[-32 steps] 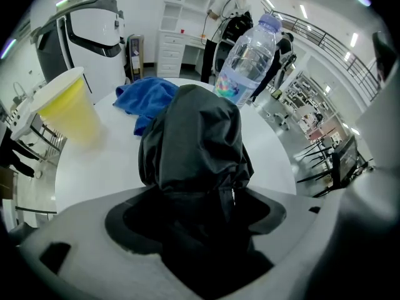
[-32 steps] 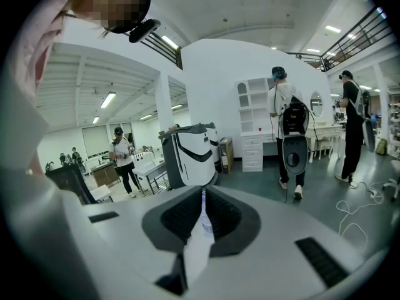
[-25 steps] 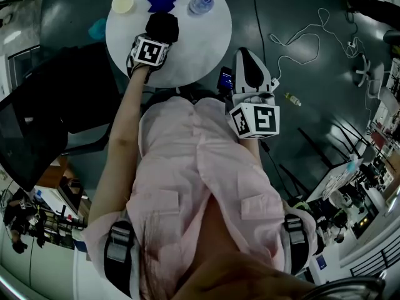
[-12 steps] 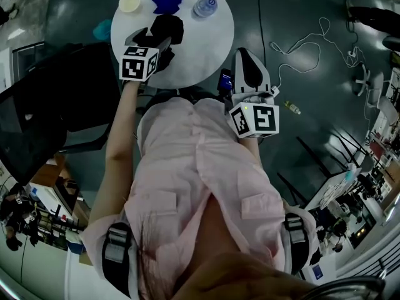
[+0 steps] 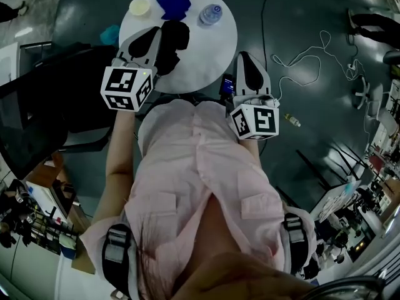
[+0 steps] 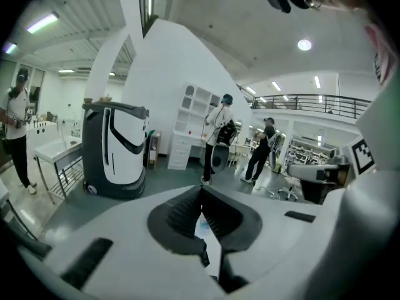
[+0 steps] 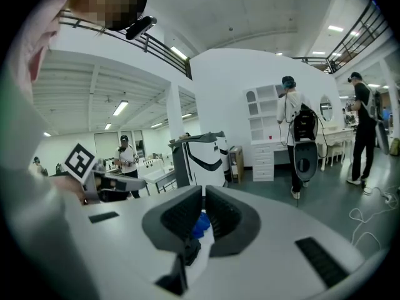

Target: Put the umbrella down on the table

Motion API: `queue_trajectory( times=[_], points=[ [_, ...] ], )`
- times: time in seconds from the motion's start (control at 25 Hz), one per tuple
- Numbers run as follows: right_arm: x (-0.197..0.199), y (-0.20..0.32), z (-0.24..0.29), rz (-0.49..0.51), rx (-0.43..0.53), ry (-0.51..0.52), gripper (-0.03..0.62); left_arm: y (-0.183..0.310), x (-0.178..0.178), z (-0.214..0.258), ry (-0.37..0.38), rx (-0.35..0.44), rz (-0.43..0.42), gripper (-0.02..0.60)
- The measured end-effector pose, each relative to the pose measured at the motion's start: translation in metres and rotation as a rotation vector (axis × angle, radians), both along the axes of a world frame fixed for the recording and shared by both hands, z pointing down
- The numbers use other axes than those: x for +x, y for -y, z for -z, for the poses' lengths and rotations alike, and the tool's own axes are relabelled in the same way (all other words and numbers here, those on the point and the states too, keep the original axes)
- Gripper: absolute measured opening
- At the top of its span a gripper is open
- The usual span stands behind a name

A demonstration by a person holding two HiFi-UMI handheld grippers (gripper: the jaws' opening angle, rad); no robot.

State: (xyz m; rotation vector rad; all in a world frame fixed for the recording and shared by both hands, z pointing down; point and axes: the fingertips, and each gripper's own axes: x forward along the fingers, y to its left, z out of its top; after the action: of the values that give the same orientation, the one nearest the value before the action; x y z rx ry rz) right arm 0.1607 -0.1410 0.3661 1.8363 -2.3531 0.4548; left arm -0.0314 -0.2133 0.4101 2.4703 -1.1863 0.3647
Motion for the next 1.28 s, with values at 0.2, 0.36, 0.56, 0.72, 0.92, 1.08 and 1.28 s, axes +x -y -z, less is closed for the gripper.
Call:
queue_trajectory(
  times=[0.2,0.36,0.56,0.72,0.92,1.08,1.28],
  points=[
    [-0.001,-0.001,0.005,0.002,0.031,0.003,0.037,-0.027,-0.009,0.064,-0.033,0.153,0.012,0.018],
    [-0.005,-0.003,0.013,0.019,0.056,0.003,0.037,-0.053,-0.03,0.102,-0.031,0.271,0.102,0.018],
    [-0.01,-0.008,0.016,0.046,0.067,0.001,0.035,-0.081,-0.045,0.107,-0.052,0.312,0.154,0.018],
    [-0.014,-0.013,0.016,0.062,0.067,-0.007,0.035,-0.095,-0.054,0.106,-0.076,0.308,0.21,0.018],
    [-0.018,-0.019,0.012,0.065,0.061,-0.004,0.035,-0.092,-0.051,0.102,-0.106,0.303,0.255,0.018],
    [-0.02,-0.022,0.013,0.066,0.063,-0.011,0.035,-0.091,-0.043,0.106,-0.104,0.321,0.23,0.018],
    [-0.024,-0.025,0.01,0.064,0.053,-0.026,0.035,-0.09,-0.038,0.101,-0.117,0.294,0.209,0.018]
  ],
)
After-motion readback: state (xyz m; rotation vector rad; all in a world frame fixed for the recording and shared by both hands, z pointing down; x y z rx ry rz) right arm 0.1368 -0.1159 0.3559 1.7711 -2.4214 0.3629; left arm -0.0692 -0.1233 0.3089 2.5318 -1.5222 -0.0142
